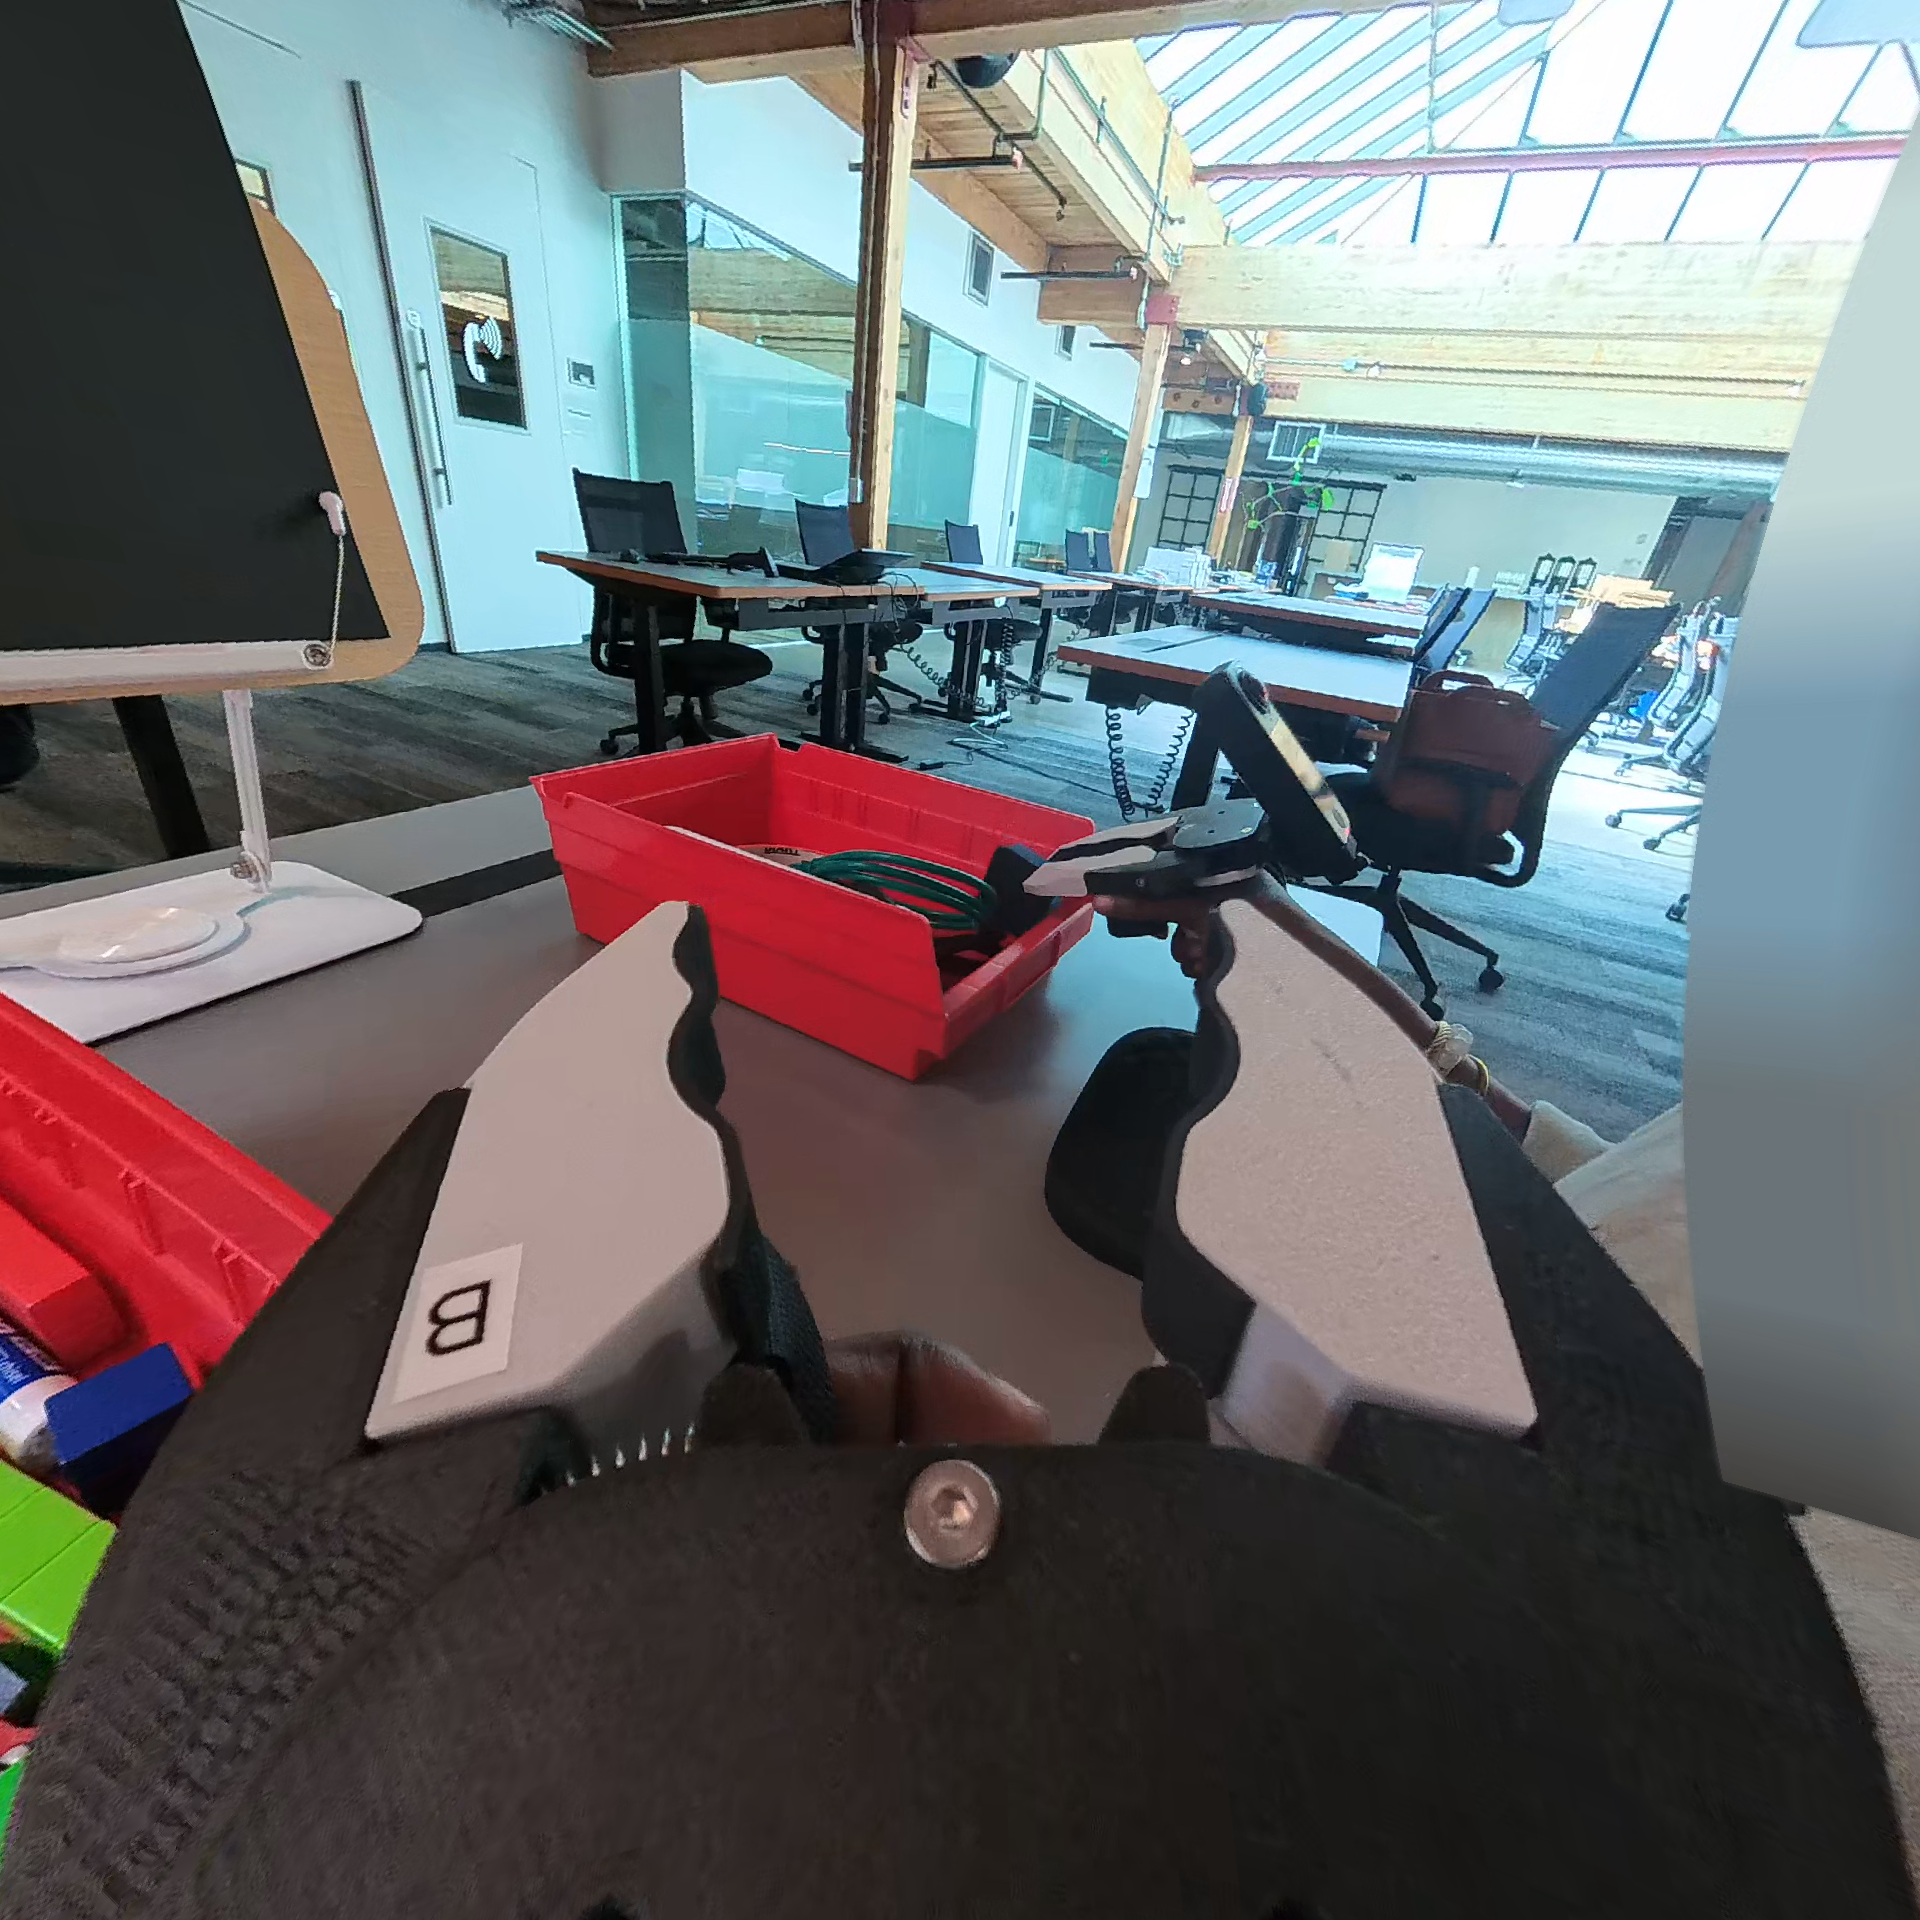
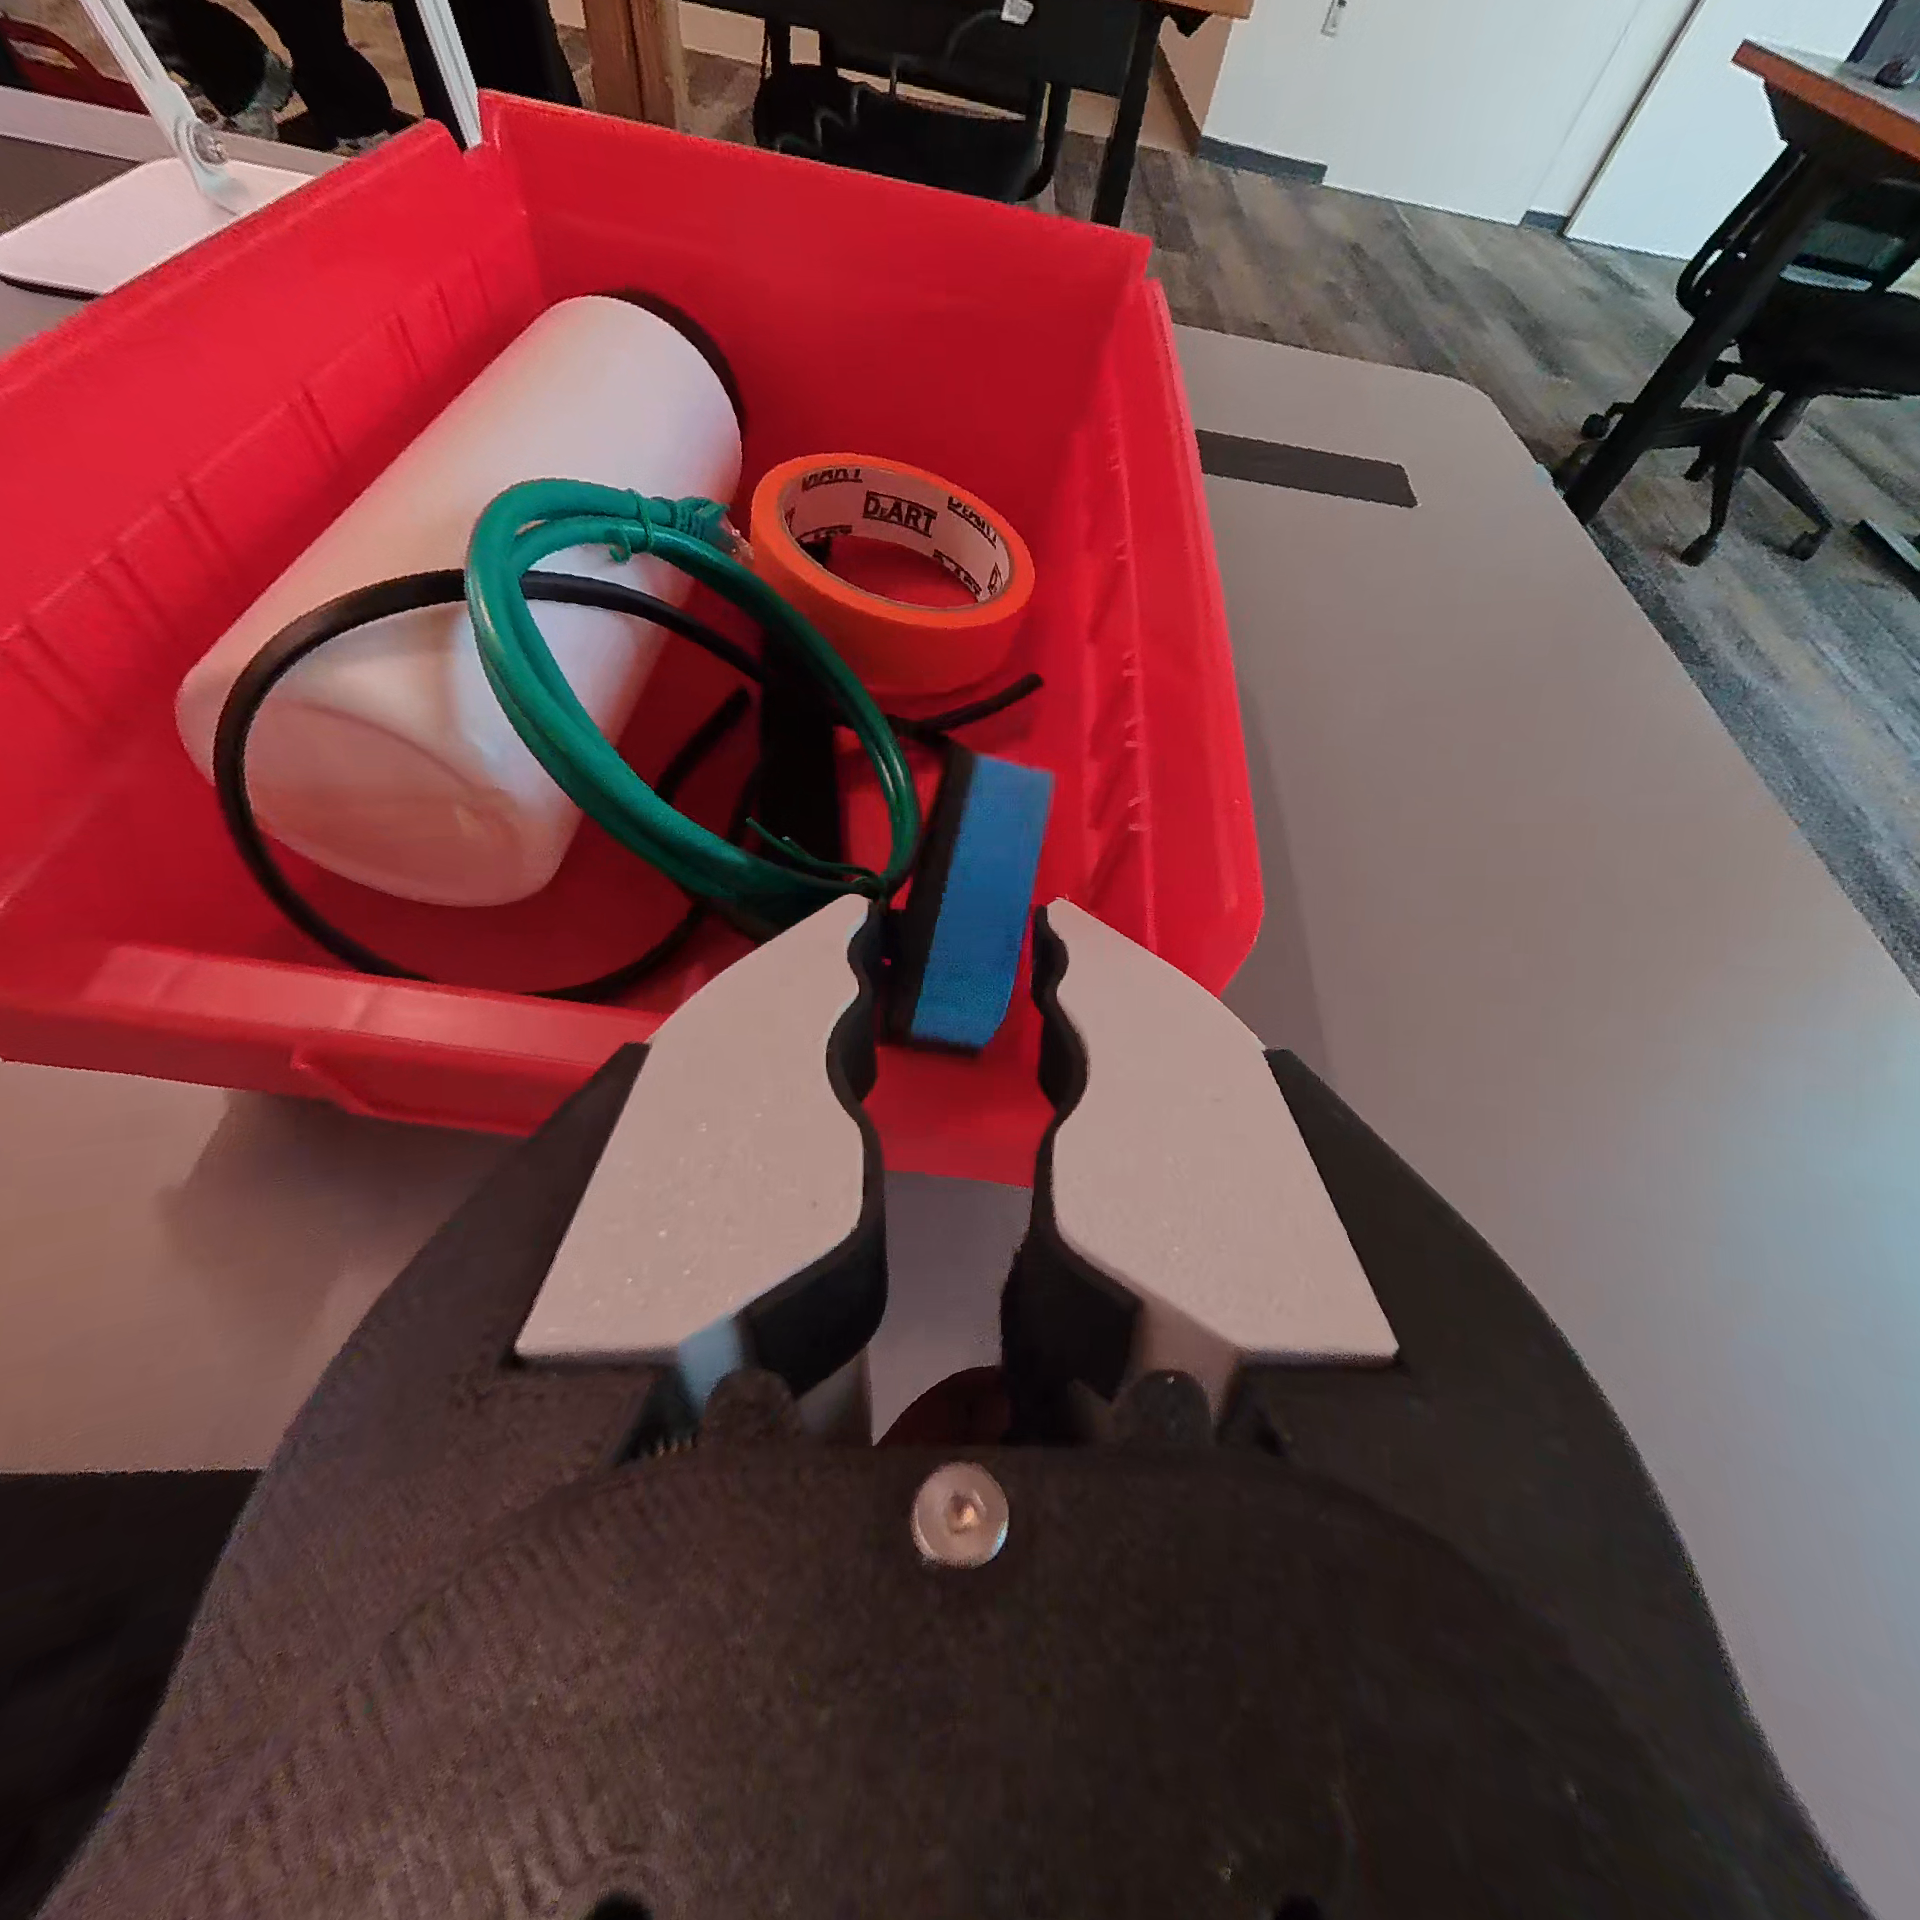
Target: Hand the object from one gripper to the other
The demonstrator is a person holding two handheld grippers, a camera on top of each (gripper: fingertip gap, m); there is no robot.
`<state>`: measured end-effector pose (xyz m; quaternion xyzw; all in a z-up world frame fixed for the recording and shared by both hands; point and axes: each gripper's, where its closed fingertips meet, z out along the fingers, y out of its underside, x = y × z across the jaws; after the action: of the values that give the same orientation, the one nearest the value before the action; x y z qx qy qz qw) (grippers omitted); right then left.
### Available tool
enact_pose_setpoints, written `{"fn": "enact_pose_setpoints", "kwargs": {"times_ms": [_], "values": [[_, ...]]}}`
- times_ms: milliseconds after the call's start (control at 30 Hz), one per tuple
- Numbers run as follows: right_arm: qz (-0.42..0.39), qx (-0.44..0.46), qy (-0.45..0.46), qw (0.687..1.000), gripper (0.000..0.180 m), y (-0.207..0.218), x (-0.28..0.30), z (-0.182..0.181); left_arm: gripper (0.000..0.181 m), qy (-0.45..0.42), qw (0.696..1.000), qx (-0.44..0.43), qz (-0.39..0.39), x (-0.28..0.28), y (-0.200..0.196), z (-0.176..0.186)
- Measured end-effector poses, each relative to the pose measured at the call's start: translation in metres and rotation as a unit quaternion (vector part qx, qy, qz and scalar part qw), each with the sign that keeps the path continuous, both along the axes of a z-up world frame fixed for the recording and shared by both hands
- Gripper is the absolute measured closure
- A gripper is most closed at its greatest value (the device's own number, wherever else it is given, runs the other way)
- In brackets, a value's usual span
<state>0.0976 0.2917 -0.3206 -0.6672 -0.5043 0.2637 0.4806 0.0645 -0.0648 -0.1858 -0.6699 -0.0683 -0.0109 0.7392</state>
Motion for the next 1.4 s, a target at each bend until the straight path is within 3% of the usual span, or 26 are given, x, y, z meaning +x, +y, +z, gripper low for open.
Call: {"fn": "enact_pose_setpoints", "kwargs": {"times_ms": [167,333,467,600,767,867,1133,1400], "values": [[0.008,-0.006,0.011,1.0,0.143,-0.004,-0.001,0.003,0.093,0.002,1.0,-0.007,0.003,-0.001,0.0,-0.002],[0.021,-0.002,0.051,0.998,0.118,-0.014,-0.001,0.022,0.092,0.005,0.999,-0.029,0.025,-0.009,-0.005,-0.006],[0.086,-0.029,0.149,0.985,0.091,-0.043,-0.004,0.061,0.095,0.0,0.997,-0.031,0.07,-0.025,-0.018,-0.003],[0.165,-0.1,0.268,0.944,0.076,-0.074,0.007,0.109,0.097,-0.016,0.988,-0.057,0.143,-0.052,-0.036,-0.01],[0.208,-0.137,0.334,0.909,0.08,-0.087,0.025,0.14,0.102,-0.045,0.948,-0.165,0.27,-0.113,-0.065,-0.048],[0.209,-0.134,0.346,0.905,0.084,-0.088,0.03,0.148,0.104,-0.068,0.919,-0.249,0.298,-0.143,-0.069,-0.078],[0.2,-0.117,0.345,0.909,0.086,-0.087,0.032,0.15,0.113,-0.111,0.845,-0.482,0.205,-0.159,-0.052,-0.15],[0.19,-0.117,0.354,0.908,0.089,-0.08,0.037,0.151,0.132,-0.105,0.796,-0.557,0.211,-0.174,-0.051,-0.171]]}}
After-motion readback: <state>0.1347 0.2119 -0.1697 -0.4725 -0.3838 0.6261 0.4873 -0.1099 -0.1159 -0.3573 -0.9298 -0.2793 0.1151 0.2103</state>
